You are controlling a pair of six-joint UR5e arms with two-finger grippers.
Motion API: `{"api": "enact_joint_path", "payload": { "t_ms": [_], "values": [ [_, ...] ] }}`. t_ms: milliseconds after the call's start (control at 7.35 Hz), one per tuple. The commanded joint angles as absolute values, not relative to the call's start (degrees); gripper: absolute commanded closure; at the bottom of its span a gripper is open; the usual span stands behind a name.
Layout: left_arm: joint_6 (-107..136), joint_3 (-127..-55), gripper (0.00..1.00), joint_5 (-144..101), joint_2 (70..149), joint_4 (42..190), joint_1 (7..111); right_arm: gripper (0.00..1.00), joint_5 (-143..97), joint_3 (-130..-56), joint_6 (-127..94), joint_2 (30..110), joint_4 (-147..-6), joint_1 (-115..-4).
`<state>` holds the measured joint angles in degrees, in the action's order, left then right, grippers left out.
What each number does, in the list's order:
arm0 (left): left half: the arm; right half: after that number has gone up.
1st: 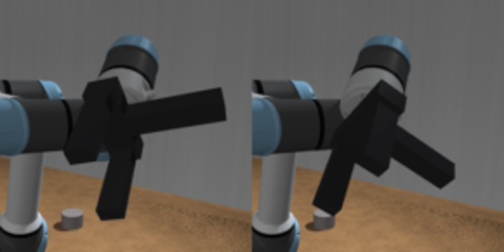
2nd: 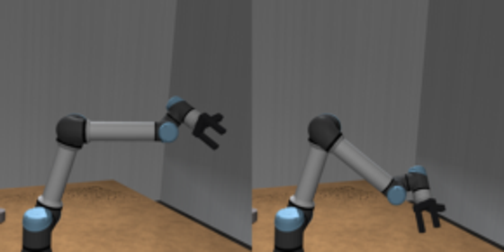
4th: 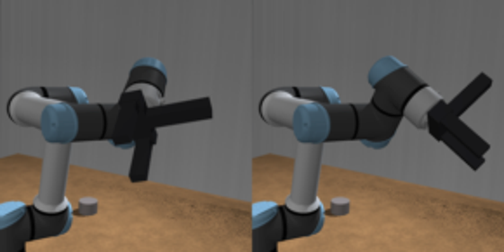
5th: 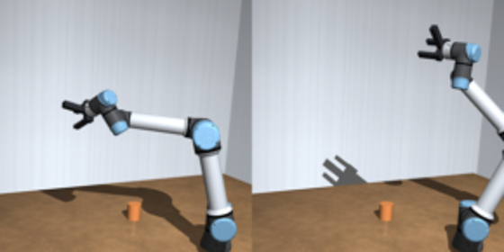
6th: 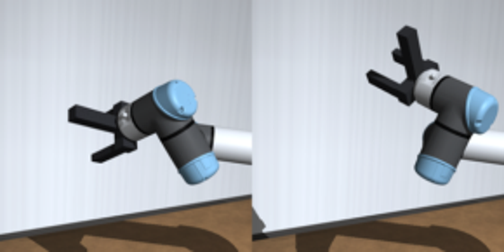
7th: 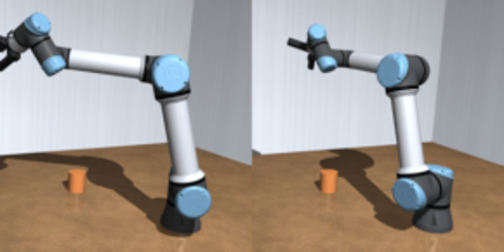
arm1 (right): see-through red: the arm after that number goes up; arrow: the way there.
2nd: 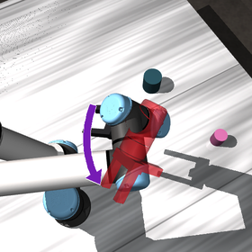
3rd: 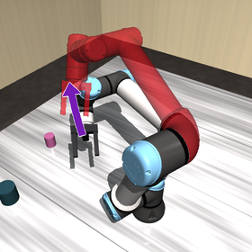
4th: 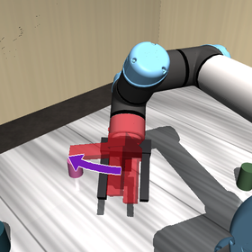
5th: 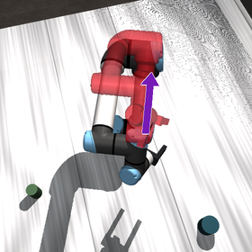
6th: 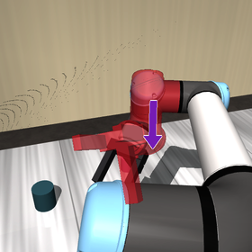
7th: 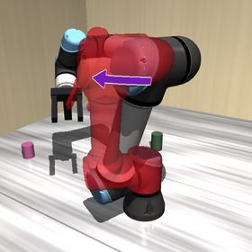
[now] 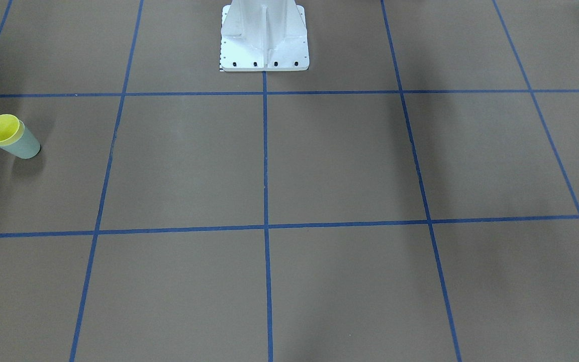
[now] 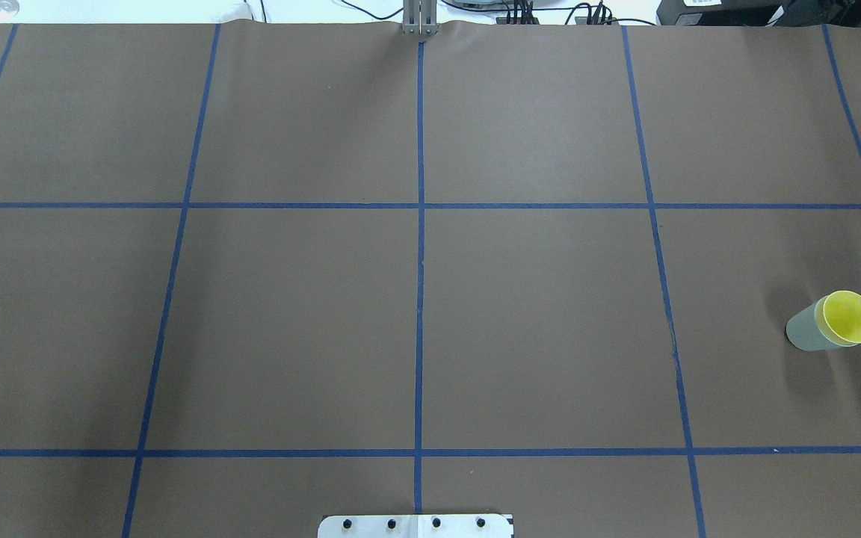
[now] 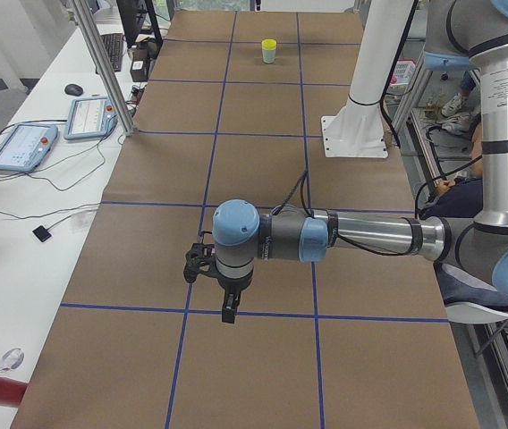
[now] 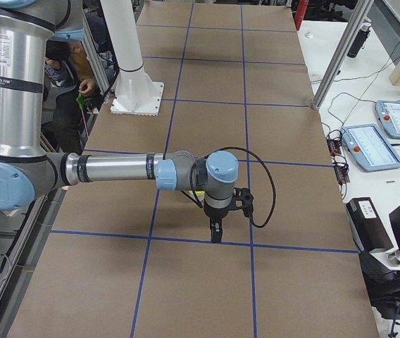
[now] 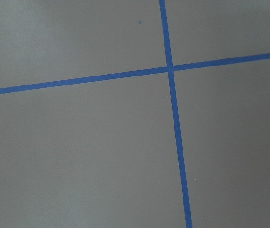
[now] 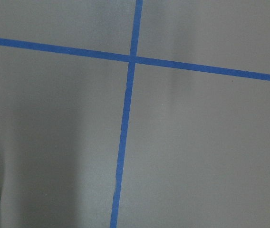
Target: Transfer and stack yellow cup on green cup
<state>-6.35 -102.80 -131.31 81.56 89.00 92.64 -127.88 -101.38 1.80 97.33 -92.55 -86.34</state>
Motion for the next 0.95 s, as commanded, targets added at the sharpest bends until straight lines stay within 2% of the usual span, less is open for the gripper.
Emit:
{"api": "enact_joint_path", "payload": {
  "t_ms": [0, 816],
  "values": [
    [-6.24, -102.74, 0.00, -131.31, 81.56, 89.12, 92.64, 0.00, -127.88, -101.34, 1.76, 97.29, -92.46, -86.31],
    [-6.24, -102.13, 0.00, -131.31, 81.56, 89.38, 92.55, 0.00, -127.88, -101.60, 1.76, 97.21, -92.46, -86.31]
  ]
}}
